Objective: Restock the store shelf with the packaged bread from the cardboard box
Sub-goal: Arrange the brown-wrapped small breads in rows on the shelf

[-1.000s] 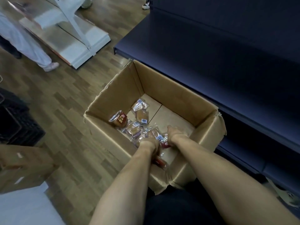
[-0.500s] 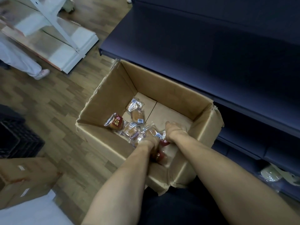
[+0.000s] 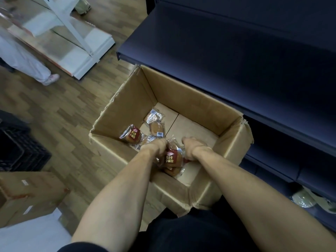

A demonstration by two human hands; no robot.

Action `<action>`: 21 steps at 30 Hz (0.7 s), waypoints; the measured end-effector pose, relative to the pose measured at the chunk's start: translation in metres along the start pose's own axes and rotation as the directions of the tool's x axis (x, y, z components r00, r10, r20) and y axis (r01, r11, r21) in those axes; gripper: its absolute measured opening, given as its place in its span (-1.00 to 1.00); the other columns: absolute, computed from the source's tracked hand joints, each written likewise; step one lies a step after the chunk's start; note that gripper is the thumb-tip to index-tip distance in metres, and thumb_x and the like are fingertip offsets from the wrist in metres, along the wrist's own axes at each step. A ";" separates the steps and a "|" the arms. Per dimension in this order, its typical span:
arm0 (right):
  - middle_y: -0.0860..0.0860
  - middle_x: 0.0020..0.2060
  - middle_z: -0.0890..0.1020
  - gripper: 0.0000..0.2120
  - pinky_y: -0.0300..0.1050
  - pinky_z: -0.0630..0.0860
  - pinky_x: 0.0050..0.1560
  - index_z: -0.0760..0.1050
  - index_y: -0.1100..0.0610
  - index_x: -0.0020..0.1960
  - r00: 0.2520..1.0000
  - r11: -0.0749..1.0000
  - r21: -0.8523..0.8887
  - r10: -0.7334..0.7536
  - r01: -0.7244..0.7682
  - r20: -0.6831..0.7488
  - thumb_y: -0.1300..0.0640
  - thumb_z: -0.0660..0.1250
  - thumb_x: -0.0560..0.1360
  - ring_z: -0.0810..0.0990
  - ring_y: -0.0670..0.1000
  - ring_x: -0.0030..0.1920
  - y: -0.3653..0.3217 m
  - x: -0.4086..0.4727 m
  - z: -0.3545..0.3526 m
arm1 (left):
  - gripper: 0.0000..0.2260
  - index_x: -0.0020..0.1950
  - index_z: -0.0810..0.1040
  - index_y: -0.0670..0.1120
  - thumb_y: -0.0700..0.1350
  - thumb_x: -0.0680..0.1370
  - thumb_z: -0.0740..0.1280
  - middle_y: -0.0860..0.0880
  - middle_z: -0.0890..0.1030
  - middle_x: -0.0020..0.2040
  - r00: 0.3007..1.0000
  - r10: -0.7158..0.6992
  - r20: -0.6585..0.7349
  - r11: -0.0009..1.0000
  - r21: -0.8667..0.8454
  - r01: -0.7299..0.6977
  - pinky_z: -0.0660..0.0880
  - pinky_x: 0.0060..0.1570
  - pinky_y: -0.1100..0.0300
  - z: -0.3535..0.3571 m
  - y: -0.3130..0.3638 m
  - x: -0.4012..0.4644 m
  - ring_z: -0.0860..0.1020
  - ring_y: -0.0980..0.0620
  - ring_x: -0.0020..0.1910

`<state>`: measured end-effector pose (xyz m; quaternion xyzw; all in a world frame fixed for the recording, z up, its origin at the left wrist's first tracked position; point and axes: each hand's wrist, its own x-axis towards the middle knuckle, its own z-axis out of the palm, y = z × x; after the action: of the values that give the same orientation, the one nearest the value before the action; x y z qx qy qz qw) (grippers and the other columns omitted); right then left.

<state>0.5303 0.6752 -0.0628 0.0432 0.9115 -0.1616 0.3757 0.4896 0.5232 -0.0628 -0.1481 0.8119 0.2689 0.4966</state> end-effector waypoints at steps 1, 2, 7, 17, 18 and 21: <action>0.08 0.27 0.50 -0.49 -0.06 0.47 0.11 0.37 0.04 0.38 0.999 0.999 0.014 -0.041 0.041 -0.017 0.04 0.45 0.49 0.54 0.14 0.22 -0.001 0.000 0.000 | -0.79 -0.17 0.43 -0.08 -0.31 0.63 0.19 0.06 0.56 -0.42 1.000 0.019 0.002 0.998 0.053 -0.019 0.40 -0.53 0.41 -0.001 0.002 -0.003 0.47 0.26 -0.60; 0.08 0.27 0.48 -0.48 -0.05 0.46 0.12 0.35 0.04 0.39 0.996 0.997 0.019 -0.080 0.081 -0.037 0.04 0.43 0.50 0.52 0.14 0.22 -0.002 -0.001 -0.001 | -0.88 -0.08 0.49 -0.12 -0.31 0.59 0.25 0.02 0.60 -0.29 0.999 0.046 0.010 0.993 0.111 -0.047 0.47 -0.38 0.38 -0.002 0.003 -0.007 0.56 0.21 -0.44; 0.10 0.23 0.47 -0.51 0.01 0.46 0.15 0.35 0.09 0.37 0.972 0.979 -0.046 -0.204 0.200 -0.112 0.08 0.42 0.49 0.51 0.17 0.22 -0.007 -0.002 -0.003 | -0.62 0.37 0.45 -0.23 -0.40 0.55 0.27 -0.22 0.60 0.03 0.991 0.135 0.004 0.934 0.333 -0.128 0.51 -0.12 0.35 -0.013 0.010 -0.014 0.64 0.04 -0.07; 0.12 0.24 0.37 -0.30 0.09 0.51 -0.02 0.23 0.06 0.36 0.908 0.894 -0.358 -0.360 0.271 -0.212 0.14 0.56 0.37 0.54 0.18 0.13 -0.017 -0.014 -0.011 | -0.65 0.35 0.46 -0.19 -0.34 0.60 0.13 -0.20 0.54 0.26 0.953 0.294 -0.080 0.890 0.387 -0.242 0.46 0.25 0.02 -0.030 0.017 -0.015 0.53 -0.17 0.22; 0.12 0.22 0.38 -0.34 0.08 0.50 -0.03 0.24 0.07 0.34 0.901 0.897 -0.353 -0.363 0.268 -0.236 0.19 0.53 0.39 0.54 0.18 0.12 -0.018 -0.015 -0.012 | -0.67 0.33 0.47 -0.19 -0.34 0.60 0.12 -0.20 0.55 0.24 0.952 0.298 -0.075 0.896 0.365 -0.252 0.50 0.20 0.01 -0.032 0.016 -0.015 0.55 -0.17 0.18; 0.12 0.20 0.39 -0.39 0.07 0.46 -0.04 0.25 0.10 0.34 0.897 0.913 -0.312 -0.349 0.261 -0.270 0.23 0.50 0.41 0.53 0.18 0.11 -0.017 -0.016 -0.015 | -0.78 0.14 0.51 -0.13 -0.33 0.62 0.13 -0.21 0.61 0.06 0.951 0.303 -0.069 0.927 0.252 -0.277 0.58 -0.06 0.03 -0.036 0.015 -0.015 0.60 -0.14 -0.04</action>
<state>0.5282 0.6648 -0.0367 -0.1271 0.9688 -0.0853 0.1949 0.4627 0.5142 -0.0322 0.0205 0.8765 0.2313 0.4216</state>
